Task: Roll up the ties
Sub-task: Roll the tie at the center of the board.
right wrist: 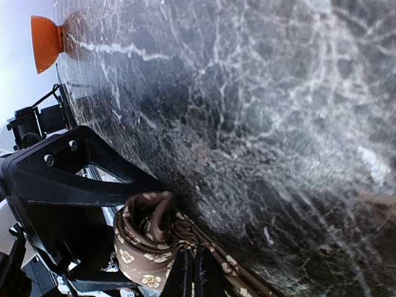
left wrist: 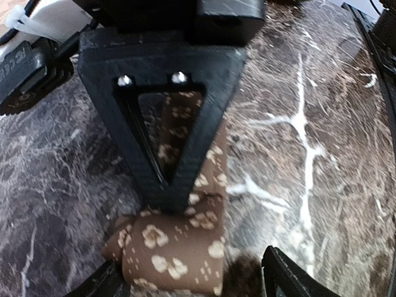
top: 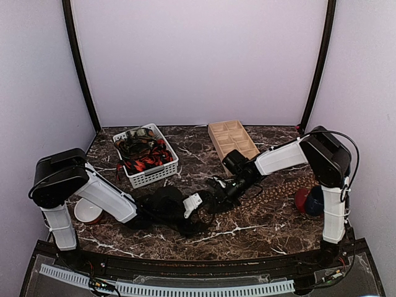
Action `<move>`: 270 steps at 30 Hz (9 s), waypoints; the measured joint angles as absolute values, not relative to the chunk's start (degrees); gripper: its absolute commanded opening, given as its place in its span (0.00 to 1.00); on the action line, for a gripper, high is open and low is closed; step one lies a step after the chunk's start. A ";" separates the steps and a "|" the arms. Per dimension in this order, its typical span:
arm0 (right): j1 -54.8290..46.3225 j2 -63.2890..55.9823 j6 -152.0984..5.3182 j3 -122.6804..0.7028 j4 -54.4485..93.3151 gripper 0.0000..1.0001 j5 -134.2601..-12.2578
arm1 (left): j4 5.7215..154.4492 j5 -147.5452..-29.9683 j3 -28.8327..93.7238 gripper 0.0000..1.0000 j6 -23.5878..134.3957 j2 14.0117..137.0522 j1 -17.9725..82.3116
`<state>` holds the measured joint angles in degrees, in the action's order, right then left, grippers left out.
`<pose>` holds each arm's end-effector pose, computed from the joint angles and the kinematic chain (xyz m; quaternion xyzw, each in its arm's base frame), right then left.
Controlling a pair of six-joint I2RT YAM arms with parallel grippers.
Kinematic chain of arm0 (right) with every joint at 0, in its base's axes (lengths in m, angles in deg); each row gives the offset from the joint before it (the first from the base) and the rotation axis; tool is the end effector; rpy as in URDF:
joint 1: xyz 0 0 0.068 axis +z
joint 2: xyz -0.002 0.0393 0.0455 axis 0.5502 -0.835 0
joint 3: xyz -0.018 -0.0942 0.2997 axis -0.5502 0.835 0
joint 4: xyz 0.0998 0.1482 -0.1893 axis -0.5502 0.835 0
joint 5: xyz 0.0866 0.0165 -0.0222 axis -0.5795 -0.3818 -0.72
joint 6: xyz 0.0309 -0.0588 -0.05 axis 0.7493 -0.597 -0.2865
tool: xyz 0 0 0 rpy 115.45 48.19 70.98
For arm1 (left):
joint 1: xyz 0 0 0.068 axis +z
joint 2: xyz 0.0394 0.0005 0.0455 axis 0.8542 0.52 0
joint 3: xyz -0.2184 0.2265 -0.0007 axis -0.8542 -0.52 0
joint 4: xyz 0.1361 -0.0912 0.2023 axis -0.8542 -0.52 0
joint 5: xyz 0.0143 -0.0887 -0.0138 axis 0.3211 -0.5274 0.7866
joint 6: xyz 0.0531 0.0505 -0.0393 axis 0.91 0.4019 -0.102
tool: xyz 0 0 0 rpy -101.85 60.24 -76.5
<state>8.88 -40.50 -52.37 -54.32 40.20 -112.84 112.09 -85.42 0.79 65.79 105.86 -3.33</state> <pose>0.2679 0.3156 0.1243 0.1812 -0.8871 -0.4130 0.0984 0.1754 -0.3431 0.1373 0.4586 0.7397 -0.2892 0.3987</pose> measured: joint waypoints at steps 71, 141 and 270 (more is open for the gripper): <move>14.21 -42.71 -52.06 -60.62 39.79 0.00 -110.20 | 121.12 -82.98 -7.23 0.61 69.81 104.22 -2.74; 12.81 -42.88 -53.42 -60.68 41.27 0.37 -118.17 | 123.11 -82.30 -7.32 0.37 69.77 105.33 -2.96; 10.43 -40.35 -55.47 -56.05 41.16 0.07 -112.10 | 118.01 -83.72 1.90 0.33 69.68 110.16 -2.85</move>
